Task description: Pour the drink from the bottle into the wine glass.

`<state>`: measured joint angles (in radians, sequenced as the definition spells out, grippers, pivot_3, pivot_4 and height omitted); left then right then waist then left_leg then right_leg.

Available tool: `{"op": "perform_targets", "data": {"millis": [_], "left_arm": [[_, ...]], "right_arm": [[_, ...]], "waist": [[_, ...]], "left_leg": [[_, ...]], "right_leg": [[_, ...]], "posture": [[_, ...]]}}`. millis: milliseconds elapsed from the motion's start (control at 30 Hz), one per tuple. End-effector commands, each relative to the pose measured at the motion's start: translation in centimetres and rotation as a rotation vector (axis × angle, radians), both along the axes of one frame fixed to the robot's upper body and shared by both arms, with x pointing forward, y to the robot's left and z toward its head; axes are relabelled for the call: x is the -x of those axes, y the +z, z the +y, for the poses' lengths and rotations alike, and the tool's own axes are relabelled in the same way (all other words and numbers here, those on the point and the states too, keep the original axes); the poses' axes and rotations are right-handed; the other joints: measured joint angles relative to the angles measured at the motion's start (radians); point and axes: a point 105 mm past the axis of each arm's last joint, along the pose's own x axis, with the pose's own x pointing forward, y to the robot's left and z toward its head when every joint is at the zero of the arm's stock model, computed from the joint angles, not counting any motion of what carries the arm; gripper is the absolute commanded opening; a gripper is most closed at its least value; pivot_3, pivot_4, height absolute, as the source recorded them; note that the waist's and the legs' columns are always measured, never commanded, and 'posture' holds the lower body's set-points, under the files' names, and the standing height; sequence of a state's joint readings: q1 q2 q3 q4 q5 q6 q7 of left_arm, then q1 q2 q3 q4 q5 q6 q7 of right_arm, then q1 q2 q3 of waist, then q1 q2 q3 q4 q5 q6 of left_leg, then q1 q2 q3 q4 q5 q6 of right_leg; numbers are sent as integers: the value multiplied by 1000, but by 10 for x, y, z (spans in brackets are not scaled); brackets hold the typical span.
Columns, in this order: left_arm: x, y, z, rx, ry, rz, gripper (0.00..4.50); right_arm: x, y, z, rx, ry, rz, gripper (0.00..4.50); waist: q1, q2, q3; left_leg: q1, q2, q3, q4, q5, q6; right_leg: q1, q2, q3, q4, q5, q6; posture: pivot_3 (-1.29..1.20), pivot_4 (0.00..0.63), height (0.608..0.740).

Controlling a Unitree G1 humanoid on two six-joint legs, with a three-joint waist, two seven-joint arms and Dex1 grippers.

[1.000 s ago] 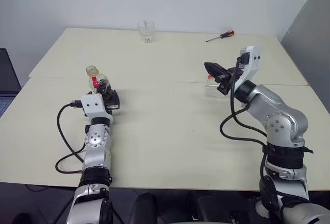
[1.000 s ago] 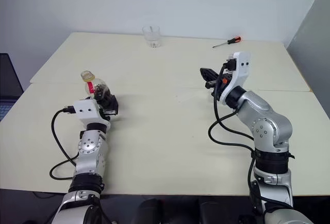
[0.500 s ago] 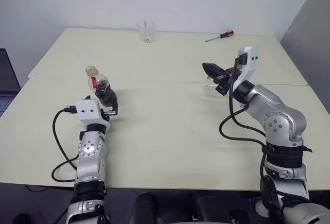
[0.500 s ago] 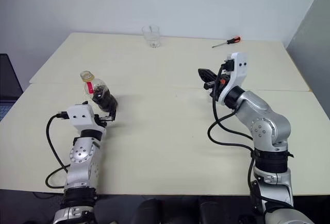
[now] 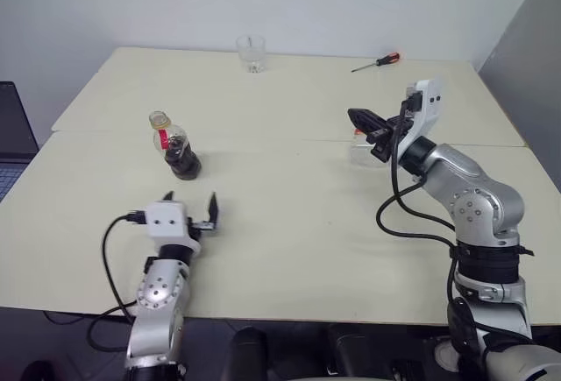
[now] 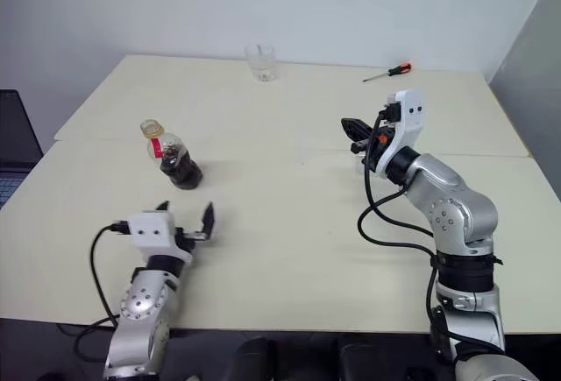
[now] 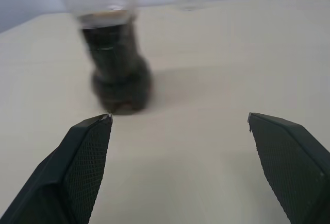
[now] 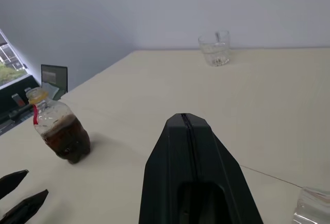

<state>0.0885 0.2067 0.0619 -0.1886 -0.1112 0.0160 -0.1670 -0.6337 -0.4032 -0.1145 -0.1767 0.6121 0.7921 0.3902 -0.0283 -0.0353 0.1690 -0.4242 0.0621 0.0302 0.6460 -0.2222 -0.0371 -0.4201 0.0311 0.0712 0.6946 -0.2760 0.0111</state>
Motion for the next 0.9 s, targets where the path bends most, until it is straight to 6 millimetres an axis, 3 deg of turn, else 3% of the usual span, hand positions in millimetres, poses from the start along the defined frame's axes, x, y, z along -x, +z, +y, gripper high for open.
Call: {"op": "perform_targets", "data": {"millis": [33, 233, 267, 367, 700, 900], "left_arm": [[-1, 16, -36, -10, -208, -39, 4473], [-13, 23, -77, 20, -480, -2, 4473], [-13, 24, -83, 14, -520, 3, 4494], [-17, 30, -97, -7, -609, 22, 4500], [-25, 40, -99, -41, -627, 33, 4500], [-22, 40, -100, -36, -627, 30, 4500]], "right_arm": [[-2, -3, -31, 208, -43, -30, 0], [-3, -36, -79, 681, -61, 20, 0], [-6, -39, -87, 747, -78, 16, 167], [-13, -44, -94, 862, -60, 0, 894], [-36, -43, -81, 1076, -1, -86, 4366], [-50, -54, -96, 1241, -29, -89, 4442]], "waist": [[2, 0, 0], [-5, 1, 0], [-6, 1, 0], [-15, 1, 0], [-20, 1, 0], [-12, 1, 0]], "left_leg": [[0, 0, 0, 0, 0, 0], [2, 0, 3, -1, 0, 0], [2, 0, 3, -1, 0, 0], [3, 0, 3, -1, 0, 0], [4, 0, 3, -1, 0, 0], [4, 0, 3, -1, 0, 0]], "right_leg": [[0, 0, 0, -1, 0, 0], [1, 2, 1, -3, -2, 4], [1, 2, 1, -3, -2, 4], [1, 3, 2, -3, -2, 4], [1, 3, 2, -3, -2, 4], [1, 2, 2, -4, 0, -1]], "posture": [[0, 150, 740], [0, 150, 740], [0, 150, 740], [0, 150, 740], [0, 150, 740], [0, 150, 740]]}}
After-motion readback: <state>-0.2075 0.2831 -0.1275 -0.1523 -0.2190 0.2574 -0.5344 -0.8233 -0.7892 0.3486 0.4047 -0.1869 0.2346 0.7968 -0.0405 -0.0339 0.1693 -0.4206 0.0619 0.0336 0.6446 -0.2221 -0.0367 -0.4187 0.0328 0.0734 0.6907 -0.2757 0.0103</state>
